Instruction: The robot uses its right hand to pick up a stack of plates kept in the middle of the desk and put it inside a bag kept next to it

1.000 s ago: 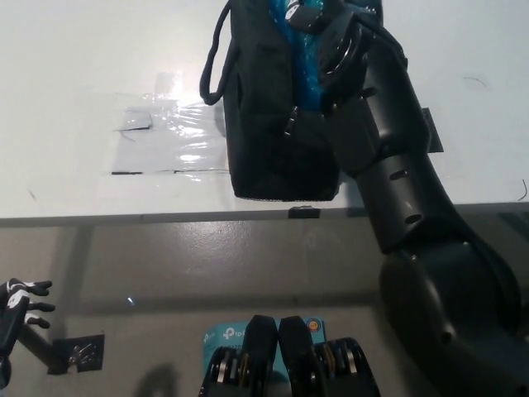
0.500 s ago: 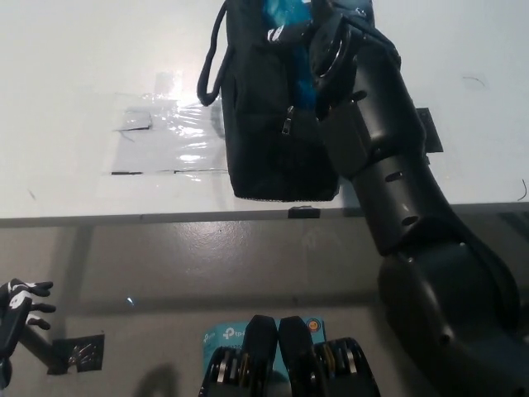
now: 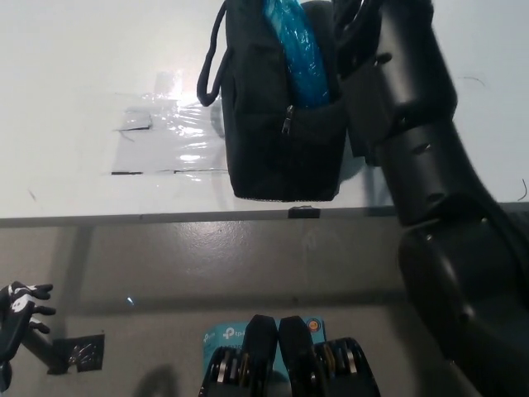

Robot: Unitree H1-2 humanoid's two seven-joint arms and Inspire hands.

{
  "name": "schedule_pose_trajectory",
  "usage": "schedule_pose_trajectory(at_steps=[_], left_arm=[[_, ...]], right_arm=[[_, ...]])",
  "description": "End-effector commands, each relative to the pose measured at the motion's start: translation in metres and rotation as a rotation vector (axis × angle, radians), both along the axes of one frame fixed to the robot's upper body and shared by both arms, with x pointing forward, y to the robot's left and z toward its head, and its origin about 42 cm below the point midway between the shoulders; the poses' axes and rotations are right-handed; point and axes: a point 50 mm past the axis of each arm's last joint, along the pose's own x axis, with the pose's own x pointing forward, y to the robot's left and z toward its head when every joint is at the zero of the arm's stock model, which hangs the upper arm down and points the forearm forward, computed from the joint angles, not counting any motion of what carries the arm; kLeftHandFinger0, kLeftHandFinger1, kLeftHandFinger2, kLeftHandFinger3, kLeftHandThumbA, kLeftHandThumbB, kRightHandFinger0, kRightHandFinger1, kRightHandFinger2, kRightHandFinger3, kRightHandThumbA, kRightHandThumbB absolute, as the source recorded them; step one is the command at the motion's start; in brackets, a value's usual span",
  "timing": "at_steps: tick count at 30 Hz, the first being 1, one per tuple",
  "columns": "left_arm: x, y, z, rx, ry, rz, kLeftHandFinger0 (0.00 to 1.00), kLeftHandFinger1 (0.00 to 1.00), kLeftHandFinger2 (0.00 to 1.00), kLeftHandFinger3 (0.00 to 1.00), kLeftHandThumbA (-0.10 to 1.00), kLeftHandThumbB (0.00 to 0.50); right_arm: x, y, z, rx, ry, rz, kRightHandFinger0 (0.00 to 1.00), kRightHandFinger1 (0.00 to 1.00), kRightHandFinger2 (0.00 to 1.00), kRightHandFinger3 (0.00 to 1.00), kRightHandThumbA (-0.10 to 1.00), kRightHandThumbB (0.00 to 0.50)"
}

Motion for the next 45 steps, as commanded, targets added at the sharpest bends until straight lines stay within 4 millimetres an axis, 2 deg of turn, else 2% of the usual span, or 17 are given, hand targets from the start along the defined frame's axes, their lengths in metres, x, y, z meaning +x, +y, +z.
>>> schedule_pose_trajectory(at_steps=[1, 3, 6, 7, 9, 12, 13, 14, 15, 18, 19, 22, 23, 24, 30, 40, 45], left_arm=[[0.0, 0.003, 0.006, 0.047, -0.027, 0.01, 0.36, 0.45, 0.59, 0.63, 0.5, 0.0], [0.0, 0.003, 0.006, 0.046, -0.029, 0.007, 0.36, 0.45, 0.59, 0.63, 0.5, 0.0], [0.0, 0.003, 0.006, 0.046, -0.029, 0.007, 0.36, 0.44, 0.59, 0.63, 0.49, 0.0], [0.0, 0.001, 0.007, 0.053, -0.028, 0.006, 0.36, 0.44, 0.58, 0.64, 0.49, 0.0], [-0.005, 0.004, 0.007, 0.07, -0.024, 0.01, 0.35, 0.44, 0.58, 0.65, 0.52, 0.0], [-0.005, 0.004, 0.007, 0.07, -0.024, 0.01, 0.35, 0.44, 0.58, 0.65, 0.53, 0.0], [-0.005, 0.003, 0.007, 0.066, -0.028, 0.009, 0.34, 0.42, 0.57, 0.64, 0.53, 0.0], [-0.004, 0.003, 0.006, 0.063, -0.029, 0.01, 0.33, 0.42, 0.56, 0.63, 0.53, 0.0], [-0.004, 0.003, 0.006, 0.061, -0.027, 0.012, 0.34, 0.43, 0.57, 0.64, 0.52, 0.0], [-0.004, 0.003, 0.006, 0.061, -0.027, 0.012, 0.34, 0.43, 0.57, 0.64, 0.52, 0.0], [-0.002, 0.007, 0.008, 0.073, -0.033, 0.011, 0.33, 0.42, 0.56, 0.63, 0.5, 0.0], [-0.003, 0.007, 0.009, 0.073, -0.039, 0.011, 0.32, 0.41, 0.56, 0.61, 0.49, 0.0], [-0.004, 0.007, 0.009, 0.071, -0.042, 0.011, 0.32, 0.4, 0.55, 0.6, 0.49, 0.0], [-0.004, 0.008, 0.009, 0.062, -0.047, 0.012, 0.3, 0.39, 0.54, 0.59, 0.5, 0.0], [-0.005, 0.009, 0.009, 0.059, -0.046, 0.015, 0.32, 0.4, 0.52, 0.57, 0.52, 0.0], [-0.005, 0.009, 0.008, 0.062, -0.047, 0.016, 0.29, 0.39, 0.52, 0.56, 0.56, 0.0], [-0.006, 0.008, 0.01, 0.062, -0.038, 0.008, 0.3, 0.4, 0.53, 0.58, 0.56, 0.0]], right_arm=[[-0.039, -0.02, 0.078, 0.023, -0.228, 0.06, 1.0, 1.0, 1.0, 1.0, 1.0, 0.5], [-0.06, -0.036, 0.074, 0.043, -0.254, 0.097, 1.0, 1.0, 1.0, 1.0, 1.0, 0.45], [-0.061, -0.037, 0.073, 0.041, -0.253, 0.101, 1.0, 1.0, 1.0, 1.0, 1.0, 0.453], [-0.107, -0.068, 0.044, 0.113, -0.301, 0.187, 1.0, 1.0, 1.0, 1.0, 1.0, 0.365], [-0.137, -0.085, 0.013, 0.196, -0.353, 0.209, 1.0, 1.0, 1.0, 1.0, 1.0, 0.331], [-0.14, -0.087, 0.011, 0.2, -0.356, 0.212, 1.0, 1.0, 1.0, 1.0, 0.99, 0.33], [-0.17, -0.116, -0.033, 0.241, -0.406, 0.204, 1.0, 1.0, 1.0, 1.0, 0.91, 0.179], [-0.19, -0.131, -0.057, 0.263, -0.427, 0.193, 0.99, 1.0, 1.0, 1.0, 0.85, 0.211], [-0.202, -0.145, -0.081, 0.286, -0.431, 0.177, 0.83, 0.92, 0.98, 1.0, 0.78, 0.178], [-0.206, -0.149, -0.087, 0.291, -0.433, 0.177, 0.74, 0.8, 0.85, 0.93, 0.77, 0.172], [-0.226, -0.182, -0.157, 0.387, -0.354, 0.128, 0.45, 0.53, 0.72, 0.81, 0.59, 0.119], [-0.241, -0.205, -0.201, 0.469, -0.312, 0.113, 0.31, 0.41, 0.71, 0.83, 0.42, 0.103], [-0.245, -0.21, -0.216, 0.496, -0.295, 0.097, 0.38, 0.51, 0.74, 0.84, 0.39, 0.116], [-0.258, -0.222, -0.255, 0.535, -0.262, 0.058, 0.44, 0.57, 0.79, 0.89, 0.36, 0.11], [-0.285, -0.236, -0.321, 0.619, -0.312, 0.044, 0.54, 0.63, 0.77, 0.86, 0.18, 0.146], [-0.301, -0.253, -0.371, 0.661, -0.265, -0.011, 0.5, 0.56, 0.69, 0.82, 0.23, 0.182], [-0.296, -0.26, -0.395, 0.689, -0.17, -0.069, 0.37, 0.45, 0.58, 0.8, 0.17, 0.201]])
